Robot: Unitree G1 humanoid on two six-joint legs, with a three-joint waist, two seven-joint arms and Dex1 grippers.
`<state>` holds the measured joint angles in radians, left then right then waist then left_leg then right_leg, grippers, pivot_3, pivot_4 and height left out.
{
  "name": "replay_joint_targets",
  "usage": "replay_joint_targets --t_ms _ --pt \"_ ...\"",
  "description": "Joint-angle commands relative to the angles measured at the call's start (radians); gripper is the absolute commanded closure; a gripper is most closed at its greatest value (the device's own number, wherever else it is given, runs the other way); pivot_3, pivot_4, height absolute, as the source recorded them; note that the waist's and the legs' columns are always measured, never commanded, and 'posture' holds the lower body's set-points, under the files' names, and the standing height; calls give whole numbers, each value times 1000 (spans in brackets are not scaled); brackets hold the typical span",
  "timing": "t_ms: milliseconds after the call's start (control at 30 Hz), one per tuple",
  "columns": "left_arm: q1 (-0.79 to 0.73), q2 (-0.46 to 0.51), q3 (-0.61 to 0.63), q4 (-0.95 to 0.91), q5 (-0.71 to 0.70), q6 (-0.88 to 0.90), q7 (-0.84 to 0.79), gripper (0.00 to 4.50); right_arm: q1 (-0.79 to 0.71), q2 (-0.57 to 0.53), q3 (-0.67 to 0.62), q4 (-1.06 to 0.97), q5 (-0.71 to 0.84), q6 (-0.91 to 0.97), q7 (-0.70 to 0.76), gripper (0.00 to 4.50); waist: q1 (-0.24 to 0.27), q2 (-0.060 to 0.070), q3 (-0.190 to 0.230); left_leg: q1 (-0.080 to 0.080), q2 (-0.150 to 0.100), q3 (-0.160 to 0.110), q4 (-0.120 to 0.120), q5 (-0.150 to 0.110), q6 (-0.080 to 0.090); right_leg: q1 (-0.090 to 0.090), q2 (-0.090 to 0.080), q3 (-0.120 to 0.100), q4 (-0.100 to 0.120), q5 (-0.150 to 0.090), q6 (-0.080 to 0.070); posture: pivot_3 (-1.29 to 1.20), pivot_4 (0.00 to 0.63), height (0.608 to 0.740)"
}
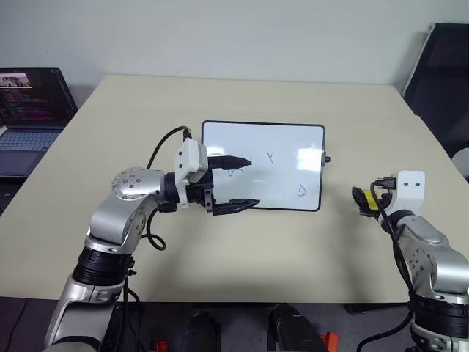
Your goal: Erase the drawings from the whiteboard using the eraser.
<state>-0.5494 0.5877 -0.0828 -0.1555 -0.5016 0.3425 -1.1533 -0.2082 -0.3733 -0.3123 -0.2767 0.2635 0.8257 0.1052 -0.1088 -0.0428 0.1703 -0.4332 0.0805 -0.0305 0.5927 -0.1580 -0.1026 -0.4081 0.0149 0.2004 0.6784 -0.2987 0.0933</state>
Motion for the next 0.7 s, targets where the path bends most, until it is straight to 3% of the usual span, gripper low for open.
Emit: replay_joint_targets --t_ms 33,400,533,700 --pt "-36 -4 -7 -46 -37 21 -31 0 -21 -19 -28 15 -1 -9 2 16 0 0 0 0 0 0 0 0 0 0 0 0 0 0 0 0 150 740" --pt "-50 -12 -20 -38 -16 15 -36 0 -55 -47 -39 119 5 -22 35 16 -1 1 0 0 0 0 0 0 0 0 0 0 0 0 1 0 150 740" --pt "-44 -8 -18 -43 -12 18 -32 0 -64 -52 -29 144 0 -25 45 909 -1 1 0 0 0 0 0 0 0 0 0 0 0 1 1 0 150 740" --pt "-37 -3 -16 -47 -9 20 -27 0 -73 -53 -7 161 -11 -25 52 2689 -1 1 1 0 0 0 0 0 0 0 0 0 0 1 1 0 150 740"
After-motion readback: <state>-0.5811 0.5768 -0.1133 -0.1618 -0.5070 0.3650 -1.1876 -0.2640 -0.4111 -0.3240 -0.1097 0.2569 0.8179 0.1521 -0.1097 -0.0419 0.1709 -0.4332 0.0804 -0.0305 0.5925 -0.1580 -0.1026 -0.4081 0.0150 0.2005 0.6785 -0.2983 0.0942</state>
